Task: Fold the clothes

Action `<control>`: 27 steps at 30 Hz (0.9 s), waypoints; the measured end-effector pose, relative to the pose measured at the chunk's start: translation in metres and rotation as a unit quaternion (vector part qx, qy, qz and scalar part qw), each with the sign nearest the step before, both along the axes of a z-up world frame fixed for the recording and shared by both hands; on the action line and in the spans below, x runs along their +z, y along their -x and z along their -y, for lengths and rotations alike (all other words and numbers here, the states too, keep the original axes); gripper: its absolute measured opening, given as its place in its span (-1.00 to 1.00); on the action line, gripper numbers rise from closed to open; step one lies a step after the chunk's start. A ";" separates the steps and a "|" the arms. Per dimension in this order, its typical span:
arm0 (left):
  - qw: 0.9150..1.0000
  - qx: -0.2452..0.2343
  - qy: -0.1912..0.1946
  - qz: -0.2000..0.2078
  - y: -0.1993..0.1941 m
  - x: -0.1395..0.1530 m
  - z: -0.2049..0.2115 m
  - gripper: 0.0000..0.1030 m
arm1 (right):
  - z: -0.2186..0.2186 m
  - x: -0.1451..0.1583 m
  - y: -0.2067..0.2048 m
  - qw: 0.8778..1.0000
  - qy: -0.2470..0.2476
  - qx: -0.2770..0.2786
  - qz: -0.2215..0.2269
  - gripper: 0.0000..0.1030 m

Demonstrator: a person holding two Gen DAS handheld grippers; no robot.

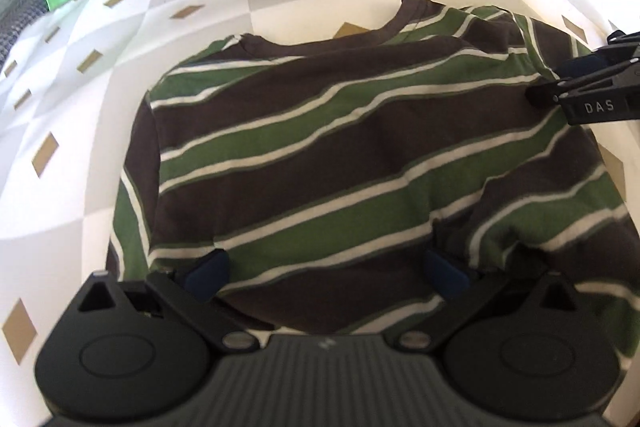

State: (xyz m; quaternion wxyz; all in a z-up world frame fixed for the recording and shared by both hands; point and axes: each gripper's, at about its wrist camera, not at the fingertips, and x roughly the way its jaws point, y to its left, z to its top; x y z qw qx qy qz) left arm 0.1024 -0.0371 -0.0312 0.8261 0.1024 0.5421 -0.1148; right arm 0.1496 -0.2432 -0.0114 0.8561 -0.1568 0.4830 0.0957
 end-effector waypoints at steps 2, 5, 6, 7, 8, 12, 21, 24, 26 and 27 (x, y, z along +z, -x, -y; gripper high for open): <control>1.000 -0.005 0.002 -0.002 0.002 0.000 -0.001 1.00 | 0.004 0.000 0.000 1.000 0.000 -0.005 -0.005 0.01; 1.000 -0.016 0.000 -0.002 0.006 0.000 0.000 1.00 | 0.010 0.000 -0.001 1.000 -0.005 -0.010 -0.012 0.04; 1.000 -0.019 0.000 -0.003 0.006 0.000 0.000 1.00 | 0.012 0.000 -0.002 1.000 -0.005 -0.009 -0.012 0.05; 1.000 -0.023 0.000 -0.005 0.007 0.000 0.000 1.00 | 0.012 0.000 -0.002 1.000 -0.004 -0.008 -0.013 0.05; 1.000 -0.027 0.000 -0.009 0.007 0.001 -0.001 1.00 | 0.013 0.000 -0.002 1.000 -0.002 -0.007 -0.014 0.06; 0.999 -0.037 0.002 -0.020 0.008 0.004 -0.002 1.00 | 0.015 0.000 -0.002 1.000 -0.001 -0.007 -0.021 0.08; 0.999 -0.044 -0.001 -0.027 0.002 0.005 -0.004 1.00 | 0.020 0.002 0.000 0.999 -0.006 0.003 -0.033 0.13; 0.999 -0.043 -0.001 -0.027 0.001 0.005 -0.004 1.00 | 0.020 0.003 -0.002 0.999 -0.009 0.006 -0.037 0.13; 0.999 -0.041 -0.001 -0.027 0.000 0.004 -0.004 1.00 | 0.021 0.003 -0.002 0.999 -0.011 0.006 -0.039 0.13; 0.999 -0.040 0.000 -0.026 -0.001 0.004 -0.004 1.00 | 0.021 0.003 -0.002 0.999 -0.012 0.006 -0.040 0.13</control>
